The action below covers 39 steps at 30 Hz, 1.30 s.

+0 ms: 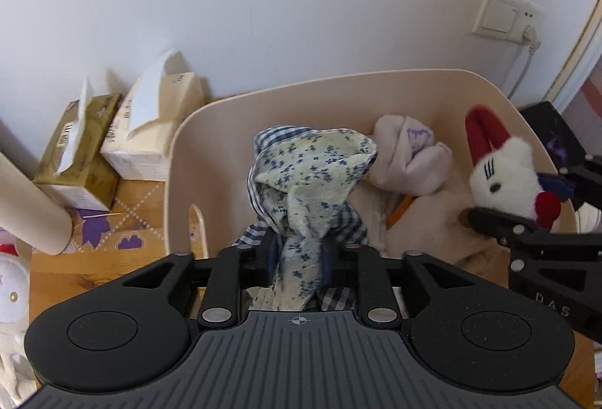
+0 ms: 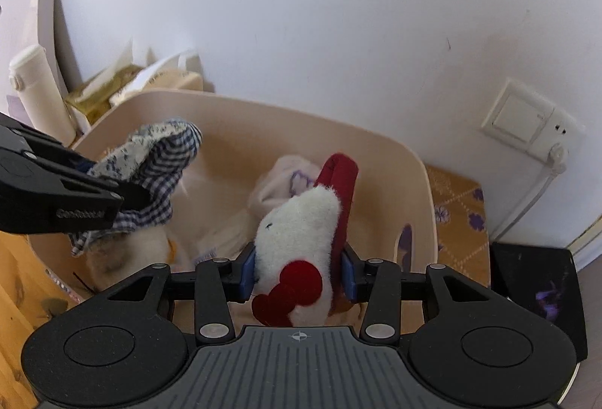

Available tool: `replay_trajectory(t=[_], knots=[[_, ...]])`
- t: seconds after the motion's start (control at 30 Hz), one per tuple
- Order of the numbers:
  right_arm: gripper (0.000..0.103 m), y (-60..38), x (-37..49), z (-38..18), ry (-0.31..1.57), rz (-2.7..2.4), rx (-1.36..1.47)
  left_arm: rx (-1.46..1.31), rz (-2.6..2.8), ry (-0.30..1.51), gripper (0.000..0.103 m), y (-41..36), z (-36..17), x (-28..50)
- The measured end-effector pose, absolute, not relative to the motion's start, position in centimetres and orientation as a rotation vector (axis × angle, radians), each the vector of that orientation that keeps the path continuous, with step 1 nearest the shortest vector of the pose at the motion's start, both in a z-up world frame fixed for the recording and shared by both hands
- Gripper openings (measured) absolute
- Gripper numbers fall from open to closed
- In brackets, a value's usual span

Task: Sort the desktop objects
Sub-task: 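Open both grippers to drop the plush and cloth into the basket, then move both grippers back over the orange bottle and brown claw clip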

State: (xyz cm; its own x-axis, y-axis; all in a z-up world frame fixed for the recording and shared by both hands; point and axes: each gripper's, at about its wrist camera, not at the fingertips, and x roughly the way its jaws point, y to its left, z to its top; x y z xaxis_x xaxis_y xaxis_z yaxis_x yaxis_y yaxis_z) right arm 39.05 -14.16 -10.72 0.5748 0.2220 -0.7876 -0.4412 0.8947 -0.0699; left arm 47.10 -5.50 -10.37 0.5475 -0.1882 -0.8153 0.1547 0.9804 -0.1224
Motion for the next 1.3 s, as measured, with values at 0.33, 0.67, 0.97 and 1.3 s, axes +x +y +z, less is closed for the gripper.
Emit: replay_trajectory(t=[0.33,0.67,0.97,1.3], knots=[[0.089,-14.1,37.3,-10.3,0.858,0.380,-0.289,-0.054,-0.224,0.934,0.075,-3.9,-9.0,45.8],[0.103,-13.7,34.3,-8.1,0.822,0.361,-0.244,-0.050,-0.281,0.914,0.075,-1.0,-7.5,43.6],[0.103,-12.9,30.6,-8.3,0.839,0.370,-0.247,-0.049,-0.323,0.898,0.075,2.9,-6.7,40.7],[0.103,-12.4,27.6,-11.0,0.921,0.404,-0.238,0.043,-0.439,0.967,0.075,3.9,-9.6,37.8]])
